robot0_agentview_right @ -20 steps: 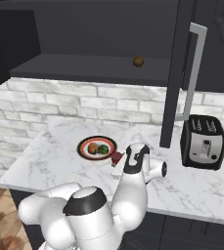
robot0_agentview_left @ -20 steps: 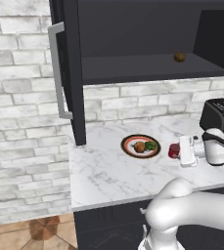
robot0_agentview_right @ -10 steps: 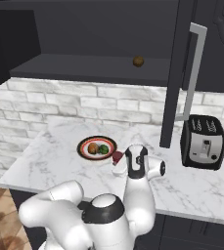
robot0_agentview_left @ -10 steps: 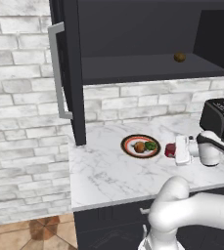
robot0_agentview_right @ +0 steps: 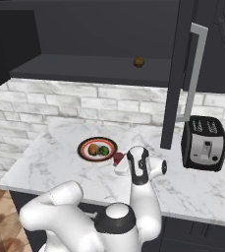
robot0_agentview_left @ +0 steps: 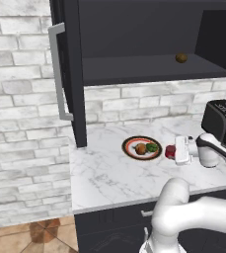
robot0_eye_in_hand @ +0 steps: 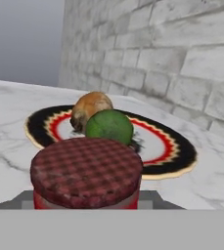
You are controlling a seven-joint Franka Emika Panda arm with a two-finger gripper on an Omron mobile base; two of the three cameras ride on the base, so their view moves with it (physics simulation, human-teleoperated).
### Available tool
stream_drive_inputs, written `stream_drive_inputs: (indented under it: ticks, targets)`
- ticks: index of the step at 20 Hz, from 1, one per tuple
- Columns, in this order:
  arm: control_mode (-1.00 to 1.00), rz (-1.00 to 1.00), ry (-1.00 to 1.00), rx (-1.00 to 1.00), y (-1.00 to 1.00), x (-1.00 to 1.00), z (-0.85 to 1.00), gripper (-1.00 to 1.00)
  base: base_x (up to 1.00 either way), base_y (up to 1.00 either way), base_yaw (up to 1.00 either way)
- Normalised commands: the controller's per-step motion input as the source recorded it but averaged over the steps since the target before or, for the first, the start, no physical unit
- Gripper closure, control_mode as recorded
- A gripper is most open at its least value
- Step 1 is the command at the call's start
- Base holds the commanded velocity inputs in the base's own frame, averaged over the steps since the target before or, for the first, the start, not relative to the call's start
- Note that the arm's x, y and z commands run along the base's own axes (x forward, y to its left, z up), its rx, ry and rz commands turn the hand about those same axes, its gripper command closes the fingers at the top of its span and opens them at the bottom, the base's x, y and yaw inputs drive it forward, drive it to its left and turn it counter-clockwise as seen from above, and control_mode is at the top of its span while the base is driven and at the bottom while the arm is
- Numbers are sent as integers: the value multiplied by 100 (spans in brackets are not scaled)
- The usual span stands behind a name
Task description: Pick the avocado and bread from the counter and place them on the plate. Then pick the jam from the cabinet and place it next to the plate. Lastly close the cabinet door.
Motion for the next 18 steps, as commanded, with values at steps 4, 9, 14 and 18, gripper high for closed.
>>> stream_drive_inputs:
  ticks: [4,9,14,18]
  targets:
    - [-100,-2,0,0,-3,14,-25,100,0,0,0]
    - [-100,-3,0,0,-4,6,-30,100,0,0,0]
    - [-100,-4,0,0,-12,0,-10,-100,0,0,0]
    - [-100,-2,0,0,-27,0,0,-100,0,0,0]
